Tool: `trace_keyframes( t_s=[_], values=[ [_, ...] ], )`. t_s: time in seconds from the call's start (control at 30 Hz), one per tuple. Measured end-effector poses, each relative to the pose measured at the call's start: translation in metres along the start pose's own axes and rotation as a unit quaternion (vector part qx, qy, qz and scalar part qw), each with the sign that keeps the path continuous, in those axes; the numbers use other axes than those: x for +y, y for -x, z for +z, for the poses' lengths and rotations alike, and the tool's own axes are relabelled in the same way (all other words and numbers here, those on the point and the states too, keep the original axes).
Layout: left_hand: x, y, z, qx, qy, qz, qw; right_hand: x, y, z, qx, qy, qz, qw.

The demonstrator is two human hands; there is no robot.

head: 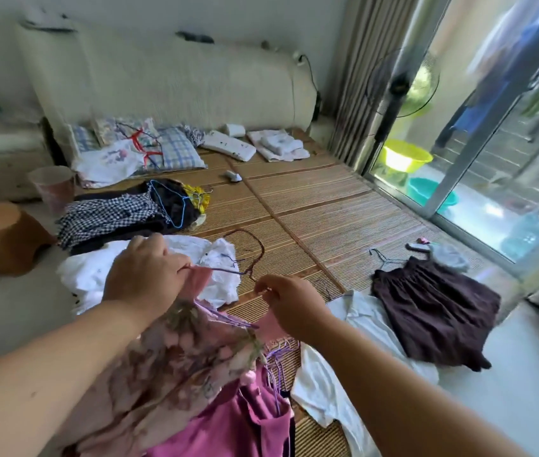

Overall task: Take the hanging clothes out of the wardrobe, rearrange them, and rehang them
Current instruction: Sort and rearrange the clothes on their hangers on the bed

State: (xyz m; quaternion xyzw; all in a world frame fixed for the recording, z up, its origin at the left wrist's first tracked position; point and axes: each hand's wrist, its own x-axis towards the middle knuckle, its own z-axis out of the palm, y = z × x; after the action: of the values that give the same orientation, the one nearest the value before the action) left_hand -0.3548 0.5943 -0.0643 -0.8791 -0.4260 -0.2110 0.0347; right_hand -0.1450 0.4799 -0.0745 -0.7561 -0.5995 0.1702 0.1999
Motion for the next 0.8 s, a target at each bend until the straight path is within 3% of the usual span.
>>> trace_keyframes(
  t_s=[0.1, 0.23, 0.47, 0.67, 0.8],
  values=[
    [0.008, -0.006, -0.009, 0.041, -0.020, 0.040, 0.998, -0.003, 0.004, -0.024, 0.029, 0.029, -0.010, 0.999],
    [0.007, -0.006, -0.011, -0.064, -0.020, -0.015, 0.998, -0.011, 0.008, -0.042, 0.044, 0.055, -0.024, 0.997],
    [-0.005, 0.003, -0.050, -0.122, 0.077, -0.057, 0.988, -0.038, 0.006, -0.067, 0.082, 0.081, -0.067, 0.991],
    [-0.004, 0.025, -0.088, -0.044, 0.089, -0.109, 0.989, -0.053, 0.011, -0.084, 0.089, 0.046, -0.078, 0.992],
    [-0.005, 0.045, -0.103, -0.033, 0.088, -0.146, 0.985, -0.064, 0.019, -0.081, 0.059, 0.046, -0.100, 0.992]
  ],
)
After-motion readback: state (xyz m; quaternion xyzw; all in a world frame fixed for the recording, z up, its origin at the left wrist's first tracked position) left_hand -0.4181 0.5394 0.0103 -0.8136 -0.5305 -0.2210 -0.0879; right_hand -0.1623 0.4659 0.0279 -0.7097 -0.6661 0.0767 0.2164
